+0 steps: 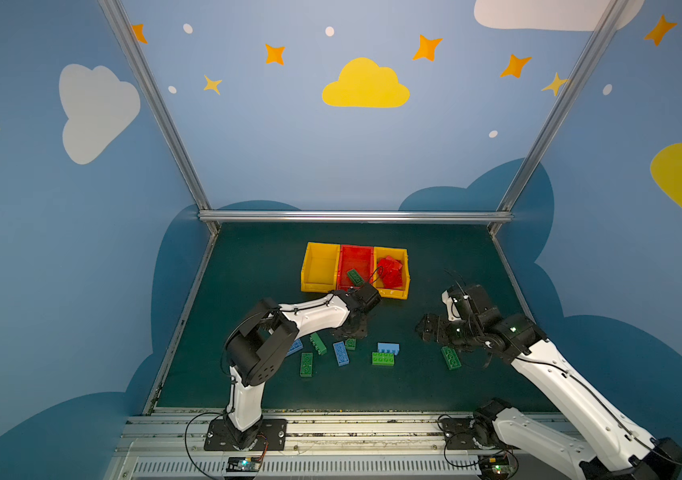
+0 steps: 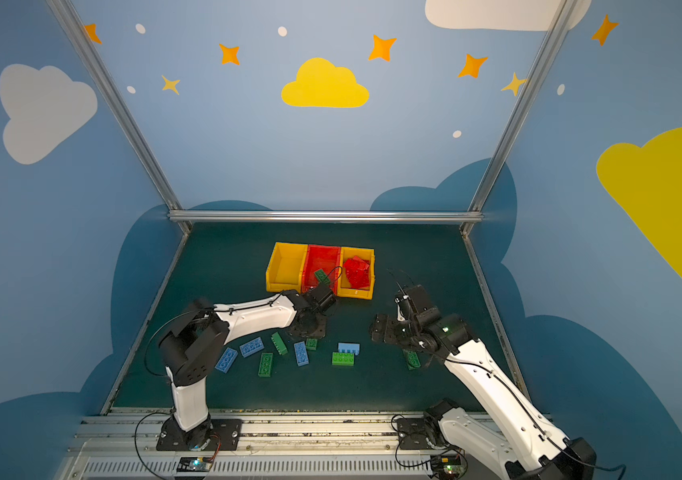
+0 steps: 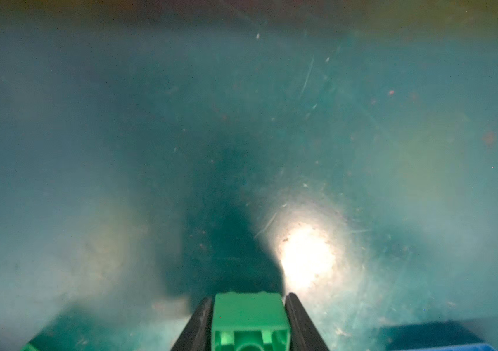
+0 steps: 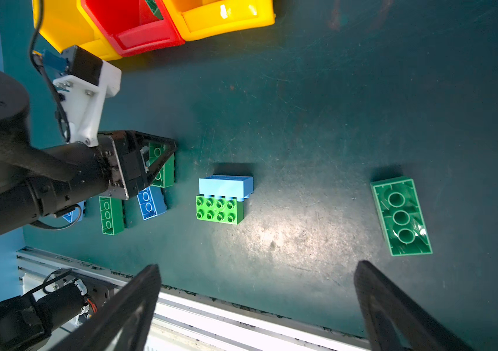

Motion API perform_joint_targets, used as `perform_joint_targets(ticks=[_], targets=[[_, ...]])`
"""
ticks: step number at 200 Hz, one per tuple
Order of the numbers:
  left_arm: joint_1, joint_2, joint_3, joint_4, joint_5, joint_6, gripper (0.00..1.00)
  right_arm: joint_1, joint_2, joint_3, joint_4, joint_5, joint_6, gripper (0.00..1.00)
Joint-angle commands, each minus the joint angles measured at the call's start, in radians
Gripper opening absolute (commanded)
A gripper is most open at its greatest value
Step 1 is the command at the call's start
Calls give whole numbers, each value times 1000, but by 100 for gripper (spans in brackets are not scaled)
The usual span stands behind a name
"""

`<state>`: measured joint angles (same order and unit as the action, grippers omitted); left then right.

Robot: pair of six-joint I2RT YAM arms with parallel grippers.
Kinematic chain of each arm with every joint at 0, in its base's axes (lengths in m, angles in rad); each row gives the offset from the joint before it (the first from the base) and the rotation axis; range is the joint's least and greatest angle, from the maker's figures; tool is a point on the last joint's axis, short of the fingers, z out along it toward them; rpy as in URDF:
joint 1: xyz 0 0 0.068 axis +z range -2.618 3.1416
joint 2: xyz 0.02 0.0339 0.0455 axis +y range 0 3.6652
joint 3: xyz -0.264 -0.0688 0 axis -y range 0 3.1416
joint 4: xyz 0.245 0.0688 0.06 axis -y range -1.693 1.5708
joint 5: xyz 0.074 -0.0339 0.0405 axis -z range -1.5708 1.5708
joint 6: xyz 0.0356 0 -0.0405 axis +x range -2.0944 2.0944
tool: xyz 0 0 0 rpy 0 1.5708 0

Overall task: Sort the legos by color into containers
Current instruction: 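Carry the green brick with the left gripper and drop it into the red bin, then lower the left gripper onto a green brick among the blue bricks and grasp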

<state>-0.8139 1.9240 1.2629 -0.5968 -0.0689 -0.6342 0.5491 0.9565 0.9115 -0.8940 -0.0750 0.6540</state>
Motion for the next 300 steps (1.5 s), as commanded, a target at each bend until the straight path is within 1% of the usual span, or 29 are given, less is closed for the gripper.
perform_joint_targets(ticks=[1, 22, 31, 36, 45, 54, 66, 80, 121, 148, 175, 229, 238, 242, 270, 281, 300], targets=[[2, 27, 26, -47, -9, -5, 39, 2, 10, 9, 6, 20, -7, 97], [1, 34, 23, -53, 0, -8, 40, 1, 14, 9, 4, 23, -12, 97], [2, 33, 17, -54, 1, -9, 39, -1, 13, 10, 4, 24, -13, 97], [1, 32, 15, -56, 1, -10, 37, -3, 13, 11, 4, 26, -15, 97], [1, 30, 17, -63, -5, -10, 30, -5, 12, 13, 6, 29, -16, 97], [1, 26, 24, -74, -13, -8, 26, -6, 11, 17, 7, 29, -19, 97], [2, 21, 40, -89, -31, -3, 24, -8, 11, 23, 10, 29, -22, 97], [10, 24, 76, -112, -42, 15, 19, -12, 16, 29, 18, 30, -27, 97], [66, 56, 226, -179, -60, 77, 18, -19, 50, 52, 29, 26, -40, 97], [121, 95, 359, -219, -75, 123, 19, -28, 70, 67, 29, 26, -55, 97], [174, 166, 537, -256, -76, 164, 20, -40, 89, 81, 28, 25, -68, 97], [230, 433, 1019, -395, -131, 209, 23, -54, 105, 88, 27, 14, -82, 97], [238, 480, 1097, -418, -126, 209, 25, -56, 103, 89, 25, 16, -83, 97], [242, 501, 1131, -429, -122, 208, 28, -57, 102, 88, 23, 17, -85, 97], [253, 597, 1305, -489, -87, 210, 57, -64, 90, 87, 12, 25, -88, 97], [254, 598, 1326, -505, -76, 206, 65, -65, 84, 84, 9, 26, -89, 97], [252, 549, 1280, -501, -67, 195, 69, -67, 71, 76, 10, 21, -87, 97]])
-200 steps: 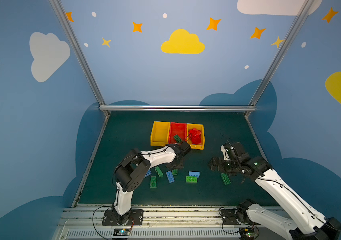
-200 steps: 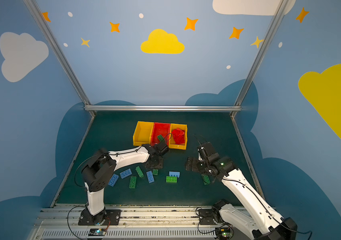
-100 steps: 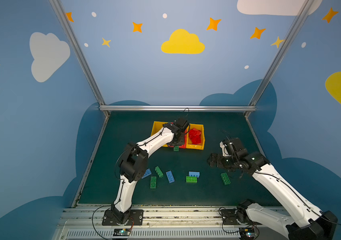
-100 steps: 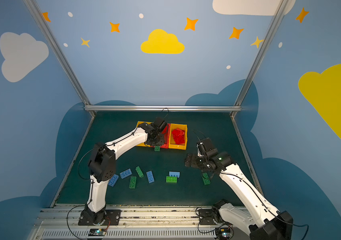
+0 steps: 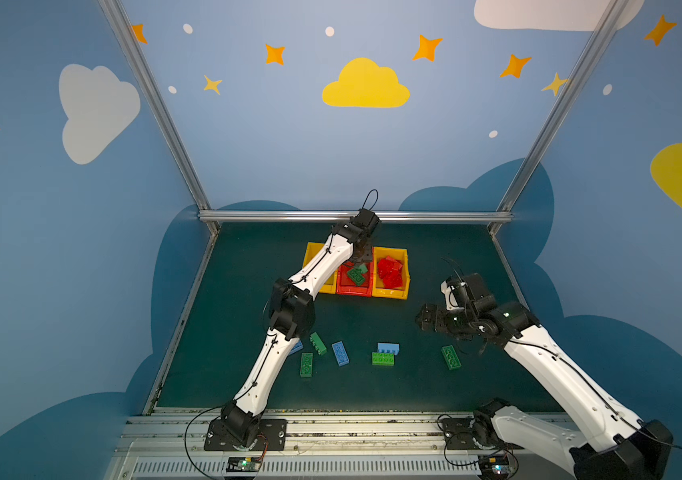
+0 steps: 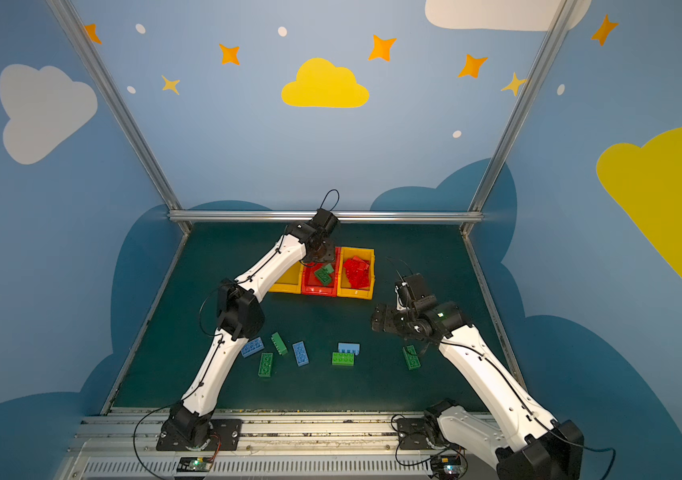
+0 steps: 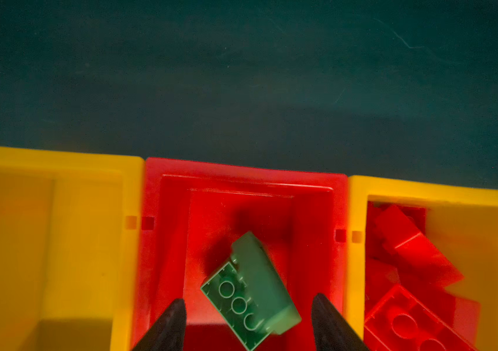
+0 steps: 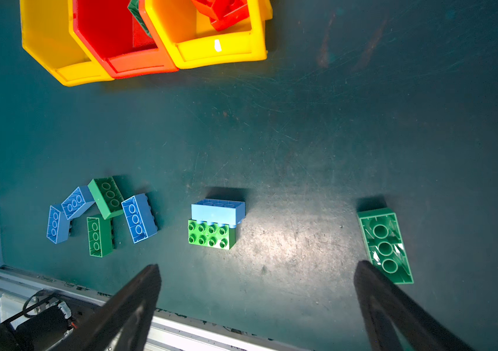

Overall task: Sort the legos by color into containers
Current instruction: 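Lower the left gripper onto a green brick among the blue bricks and grasp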

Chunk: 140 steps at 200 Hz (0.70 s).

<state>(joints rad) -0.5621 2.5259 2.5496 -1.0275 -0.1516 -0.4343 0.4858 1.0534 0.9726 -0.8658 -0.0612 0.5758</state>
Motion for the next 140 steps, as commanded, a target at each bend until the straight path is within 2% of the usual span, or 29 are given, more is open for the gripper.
perform_joint_targets(ticks=[1, 20, 68, 108, 140], targets=[[0, -57, -11, -68, 15, -6, 69, -4, -27, 15, -16, 6, -8, 97], [-6, -174, -157, -12, 2, -21, 70, -3, -35, 8, -6, -10, -4, 97], [-33, -585, -810, 229, -37, -124, 69, 4, -56, -3, -8, -66, -6, 97], [-93, -875, -1277, 289, -113, -275, 69, 26, -96, -31, -9, -68, 7, 97], [-134, -1053, -1543, 336, -115, -408, 69, 51, -102, -52, 10, -67, 27, 97]])
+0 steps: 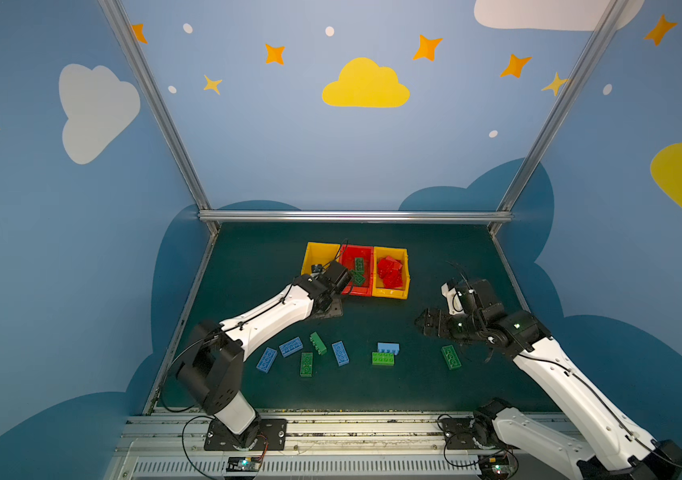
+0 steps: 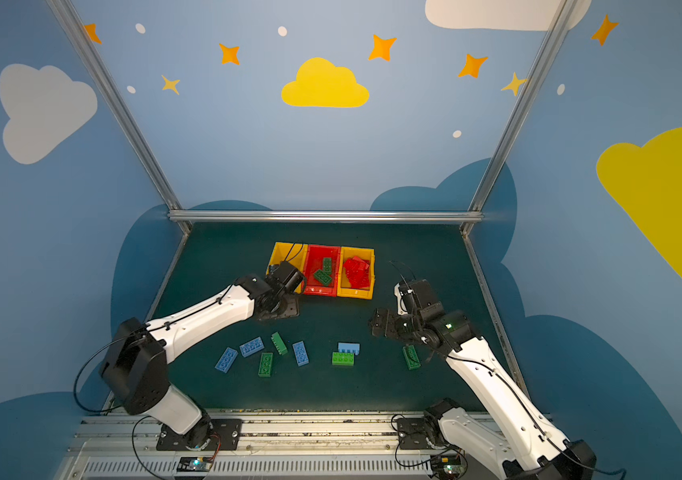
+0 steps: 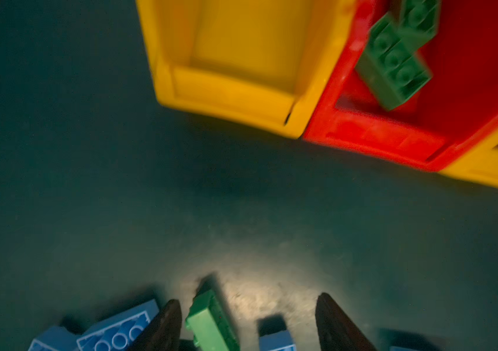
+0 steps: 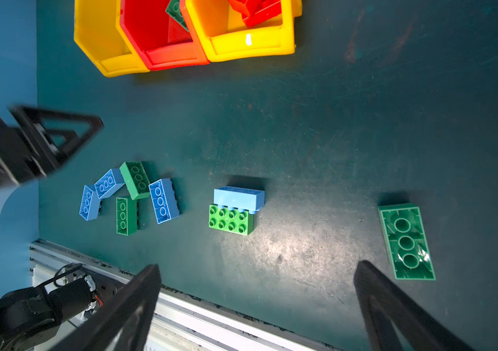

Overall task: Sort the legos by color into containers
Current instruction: 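Lower the left gripper onto a green brick among the blue bricks and grasp, then carry the green brick with the left gripper and drop it into the red bin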

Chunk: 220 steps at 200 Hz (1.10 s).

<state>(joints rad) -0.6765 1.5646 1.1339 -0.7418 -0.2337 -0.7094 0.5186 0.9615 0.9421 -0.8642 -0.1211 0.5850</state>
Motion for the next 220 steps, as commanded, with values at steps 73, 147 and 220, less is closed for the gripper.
perform_joint_targets(ticks=[73, 147, 220], targets=[[-23, -57, -200, 128, 22, -163, 68, 87, 11, -9, 13, 33, 52, 97], [-23, 16, -223, 178, 71, -182, 59, 89, 15, -3, -12, 55, 47, 97], [-29, 58, -253, 192, 123, -202, 39, 89, 37, -11, 10, 48, 45, 97]])
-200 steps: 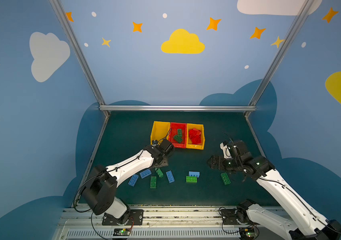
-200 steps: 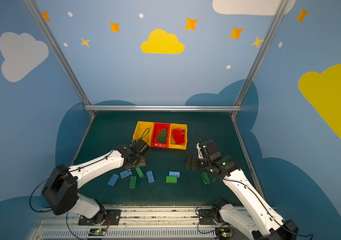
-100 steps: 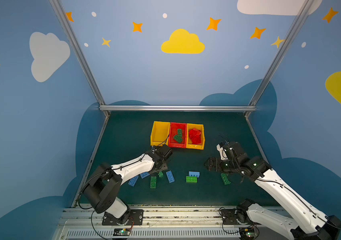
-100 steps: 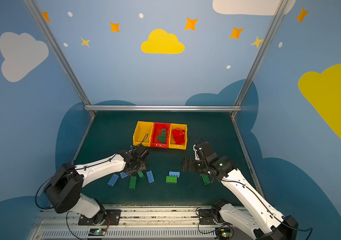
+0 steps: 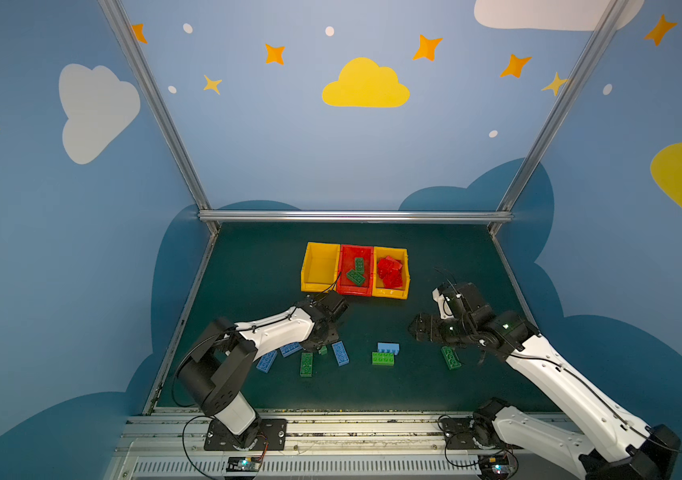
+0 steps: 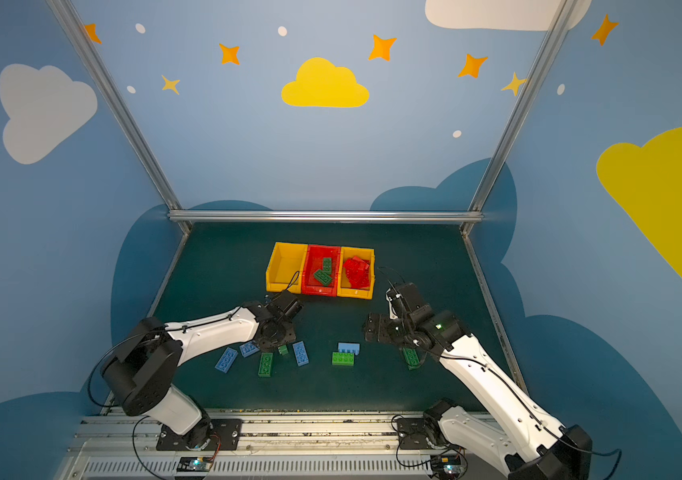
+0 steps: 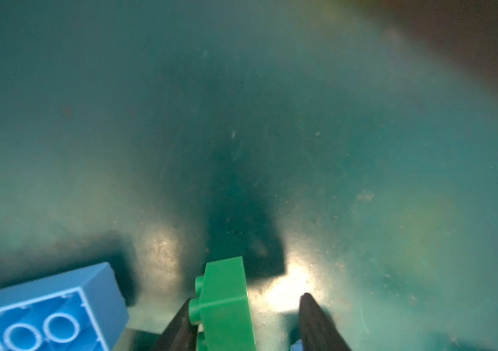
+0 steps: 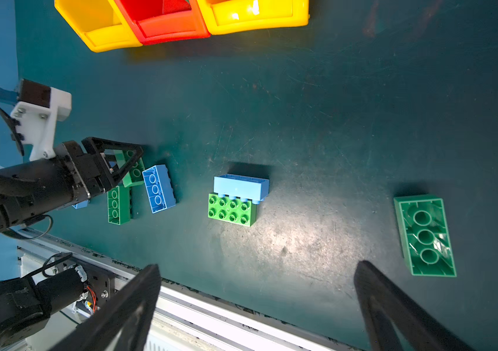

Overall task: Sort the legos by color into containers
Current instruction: 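Carry the green brick with the left gripper and drop it into the red bin, then lower the left gripper onto a green brick near the blue bricks and grasp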

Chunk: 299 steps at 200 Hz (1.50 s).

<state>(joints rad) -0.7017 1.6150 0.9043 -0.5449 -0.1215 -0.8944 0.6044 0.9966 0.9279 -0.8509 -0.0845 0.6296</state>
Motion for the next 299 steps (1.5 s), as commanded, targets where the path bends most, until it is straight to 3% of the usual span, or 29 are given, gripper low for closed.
perform_joint_targets(ticks=[1, 15, 42, 73, 107, 183, 199, 218, 229, 243, 256, 299], targets=[[-4, 8, -23, -6, 11, -17, 39, 3, 1, 3, -4, 13, 1, 97], [-5, 13, -14, -13, 11, -15, 23, 3, 2, 3, -3, 13, 0, 97], [-2, 31, 49, -60, -20, 14, 16, 3, 5, 24, -7, 6, -7, 97], [12, 78, 211, -153, -75, 93, 15, -3, 13, 56, -21, 19, -26, 97], [44, 191, 488, -229, -126, 214, 15, -20, 38, 69, -11, 6, -41, 97], [119, 627, 1173, -379, -92, 383, 19, -85, 100, 88, -4, -24, -79, 97], [123, 726, 1321, -425, -82, 404, 25, -106, 112, 95, -5, -32, -88, 97], [131, 831, 1496, -500, -58, 412, 61, -124, 124, 107, -9, -37, -98, 97], [134, 862, 1566, -536, -42, 412, 68, -128, 129, 112, -11, -41, -103, 97], [130, 849, 1570, -537, -30, 410, 76, -130, 129, 115, -13, -44, -107, 97], [126, 779, 1504, -504, -33, 408, 76, -131, 131, 109, -5, -49, -108, 97], [108, 415, 1035, -342, -83, 386, 78, -121, 132, 85, 37, -125, -87, 97]])
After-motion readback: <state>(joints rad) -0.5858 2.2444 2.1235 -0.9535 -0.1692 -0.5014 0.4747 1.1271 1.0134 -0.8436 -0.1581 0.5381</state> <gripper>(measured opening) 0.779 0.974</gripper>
